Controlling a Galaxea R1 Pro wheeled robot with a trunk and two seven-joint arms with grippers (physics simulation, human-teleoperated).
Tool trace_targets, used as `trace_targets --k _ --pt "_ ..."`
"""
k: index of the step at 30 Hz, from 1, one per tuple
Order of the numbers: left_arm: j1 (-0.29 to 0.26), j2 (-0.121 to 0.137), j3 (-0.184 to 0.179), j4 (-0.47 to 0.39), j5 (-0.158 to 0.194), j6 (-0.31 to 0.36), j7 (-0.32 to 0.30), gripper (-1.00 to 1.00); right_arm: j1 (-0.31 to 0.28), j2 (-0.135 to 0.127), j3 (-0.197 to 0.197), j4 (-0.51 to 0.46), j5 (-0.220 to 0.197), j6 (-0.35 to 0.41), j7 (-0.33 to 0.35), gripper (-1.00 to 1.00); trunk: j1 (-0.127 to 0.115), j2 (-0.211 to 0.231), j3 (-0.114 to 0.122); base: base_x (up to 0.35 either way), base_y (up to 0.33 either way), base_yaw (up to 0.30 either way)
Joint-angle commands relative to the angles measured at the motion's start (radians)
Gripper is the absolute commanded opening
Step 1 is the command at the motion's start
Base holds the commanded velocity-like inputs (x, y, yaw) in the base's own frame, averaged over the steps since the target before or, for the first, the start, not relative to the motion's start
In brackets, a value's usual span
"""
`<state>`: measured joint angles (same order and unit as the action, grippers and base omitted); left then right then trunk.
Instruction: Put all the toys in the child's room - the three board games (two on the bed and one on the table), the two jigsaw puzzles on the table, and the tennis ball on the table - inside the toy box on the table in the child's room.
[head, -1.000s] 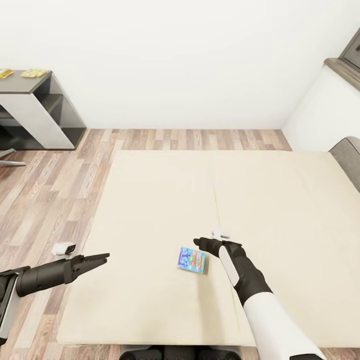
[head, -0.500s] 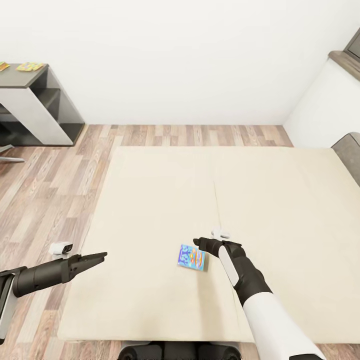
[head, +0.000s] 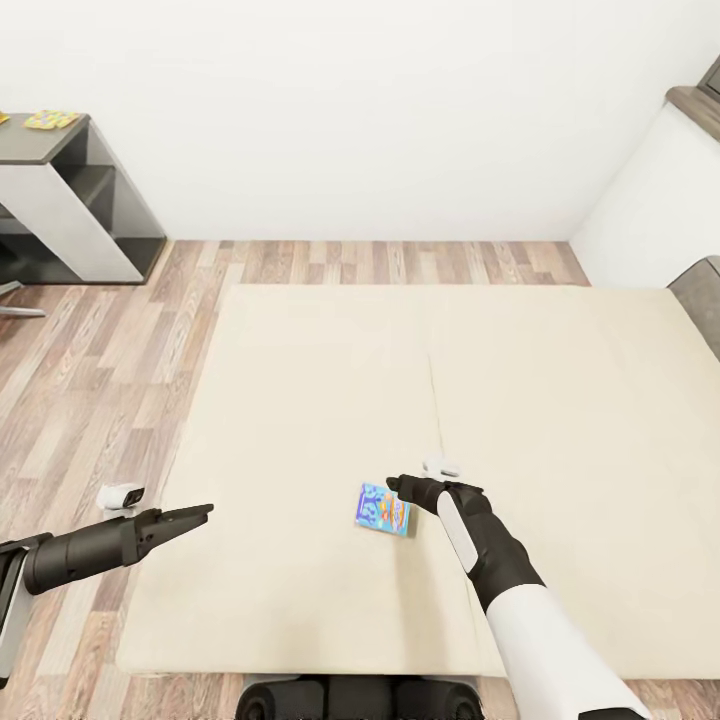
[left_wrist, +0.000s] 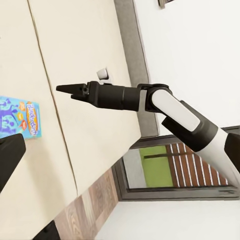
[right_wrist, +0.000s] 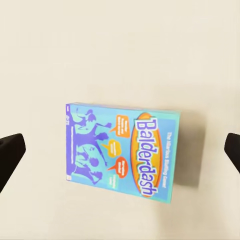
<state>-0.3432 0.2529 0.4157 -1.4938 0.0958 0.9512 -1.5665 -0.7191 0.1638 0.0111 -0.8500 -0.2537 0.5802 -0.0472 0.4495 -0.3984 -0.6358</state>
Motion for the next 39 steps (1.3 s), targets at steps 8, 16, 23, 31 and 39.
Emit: trace_targets --k 8,16,23,31,39 --pt "0.000 0.000 0.001 0.000 -0.001 0.011 -0.004 1.00 0.000 0.000 0.001 -0.001 -0.007 0.003 -0.005 1.00 0.000 -0.002 -0.014 0.000 0.000 0.000" --pt "0.000 0.002 0.001 0.000 -0.001 0.011 -0.004 1.00 -0.001 0.002 -0.001 0.000 -0.010 0.004 -0.006 1.00 0.000 -0.002 -0.028 0.000 0.000 0.000" --pt "0.000 0.006 0.001 0.000 -0.001 0.011 -0.004 1.00 -0.052 0.003 0.000 -0.005 -0.011 0.021 -0.008 1.00 0.000 -0.002 -0.039 0.000 0.000 0.000" --pt "0.000 0.006 0.002 0.001 -0.001 0.011 -0.004 1.00 -0.144 0.004 0.000 0.015 -0.008 0.084 -0.011 1.00 0.000 -0.002 -0.052 0.000 0.000 0.000" --pt "0.000 0.006 0.002 0.001 -0.001 0.011 -0.004 1.00 -0.168 -0.005 -0.002 0.019 -0.009 0.102 -0.010 1.00 0.000 -0.002 -0.066 0.000 0.000 0.000"
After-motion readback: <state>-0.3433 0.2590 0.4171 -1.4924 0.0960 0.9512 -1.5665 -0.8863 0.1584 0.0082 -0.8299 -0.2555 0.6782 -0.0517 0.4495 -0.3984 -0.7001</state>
